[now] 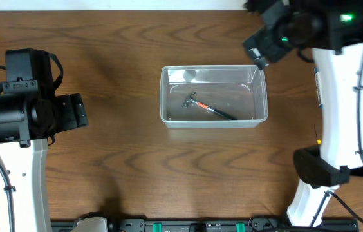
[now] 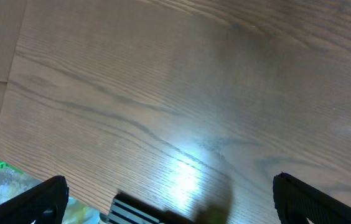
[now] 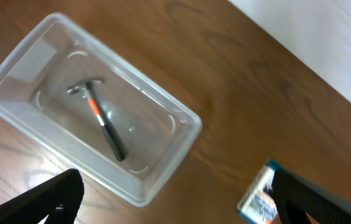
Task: Pack container
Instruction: 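Raise the right gripper and move it right over the screwdriver set box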
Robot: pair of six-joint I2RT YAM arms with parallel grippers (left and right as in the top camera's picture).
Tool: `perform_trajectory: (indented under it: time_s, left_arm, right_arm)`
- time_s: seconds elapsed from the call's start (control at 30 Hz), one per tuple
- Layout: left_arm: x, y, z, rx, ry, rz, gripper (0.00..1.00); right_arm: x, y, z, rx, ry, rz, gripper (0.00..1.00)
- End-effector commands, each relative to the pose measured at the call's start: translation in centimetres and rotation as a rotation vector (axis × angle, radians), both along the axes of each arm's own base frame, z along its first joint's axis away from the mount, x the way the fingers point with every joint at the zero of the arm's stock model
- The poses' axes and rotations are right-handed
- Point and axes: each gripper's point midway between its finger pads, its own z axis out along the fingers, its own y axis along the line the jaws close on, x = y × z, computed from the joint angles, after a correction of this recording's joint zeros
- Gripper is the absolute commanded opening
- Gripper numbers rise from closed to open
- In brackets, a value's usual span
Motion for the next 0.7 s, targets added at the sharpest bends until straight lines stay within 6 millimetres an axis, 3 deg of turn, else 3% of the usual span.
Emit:
perform_trajectory:
  time_s: [0.0, 0.13, 0.27, 0.43, 0.53, 0.67]
  left_arm:
    - [0.0, 0.3, 0.1, 0.005, -0.004, 0.017, 0.98]
    - [0.0, 0.3, 0.2, 0.005, -0.004, 0.017, 0.98]
    - [0.0, 0.3, 0.2, 0.005, -0.005, 0.017, 0.98]
    - [0.0, 0.3, 0.2, 0.005, -0.005, 0.017, 0.98]
    - [0.0, 0.3, 0.1, 0.004, -0.004, 0.017, 0.98]
    - [0.0, 0.3, 0.1, 0.004, -0.004, 0.017, 0.98]
  right_arm:
    - [-2.1, -3.2, 2.2, 0.058, -0.022, -0.143, 0.99]
    - [-4.4, -6.9, 0.3, 0.038, 0.067, -0.238, 0.99]
    - [-6.1, -11.2, -3.8, 0.010, 0.216, -0.337, 0.99]
    - [-6.3, -15.6, -7.7, 0.008, 0.329, -0.444, 0.99]
    - [-5.9, -17.2, -8.8, 0.016, 0.347, -0.490, 0.99]
    - [-5.8, -18.1, -9.3, 0.008, 0.359, -0.476, 0.99]
